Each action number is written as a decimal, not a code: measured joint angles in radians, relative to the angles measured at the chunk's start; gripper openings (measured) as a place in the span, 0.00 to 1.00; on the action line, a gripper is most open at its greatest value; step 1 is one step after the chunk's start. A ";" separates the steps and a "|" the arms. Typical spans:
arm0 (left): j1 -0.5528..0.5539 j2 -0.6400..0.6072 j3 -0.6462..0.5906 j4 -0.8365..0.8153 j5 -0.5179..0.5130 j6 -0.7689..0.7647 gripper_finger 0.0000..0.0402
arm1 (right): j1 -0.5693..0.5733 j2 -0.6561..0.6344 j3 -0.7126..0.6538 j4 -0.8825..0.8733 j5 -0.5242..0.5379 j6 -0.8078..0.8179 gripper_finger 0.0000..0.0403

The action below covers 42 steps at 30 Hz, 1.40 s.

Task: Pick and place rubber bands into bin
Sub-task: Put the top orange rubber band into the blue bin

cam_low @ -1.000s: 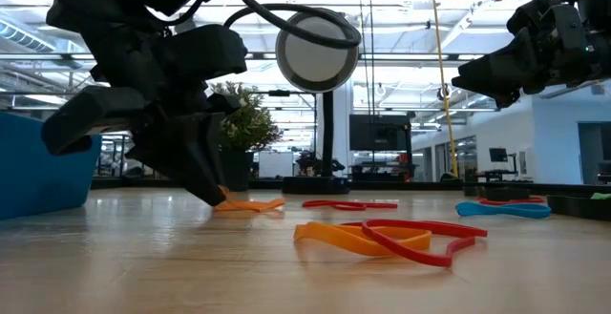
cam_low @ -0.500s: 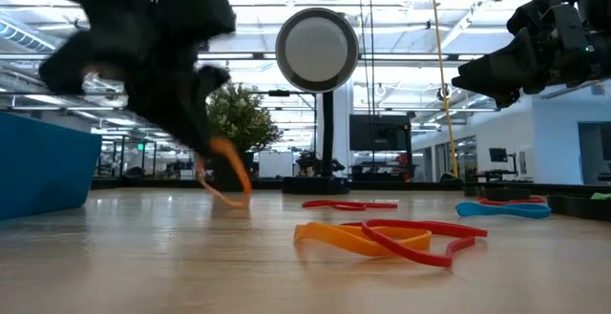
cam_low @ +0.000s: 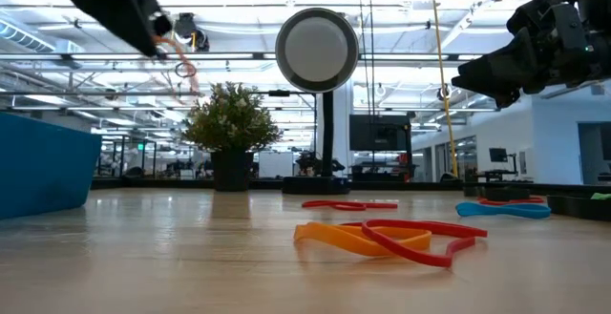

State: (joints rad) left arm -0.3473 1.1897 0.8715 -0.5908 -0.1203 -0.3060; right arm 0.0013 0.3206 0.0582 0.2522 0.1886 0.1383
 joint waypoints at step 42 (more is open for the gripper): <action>-0.124 0.241 0.000 -0.393 0.142 -0.546 0.14 | 0.000 0.001 0.000 0.005 -0.002 0.005 0.41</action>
State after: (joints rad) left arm -0.4717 1.4303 0.8711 -0.9836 0.0215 -0.8523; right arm 0.0013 0.3218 0.0582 0.2573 0.1871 0.1432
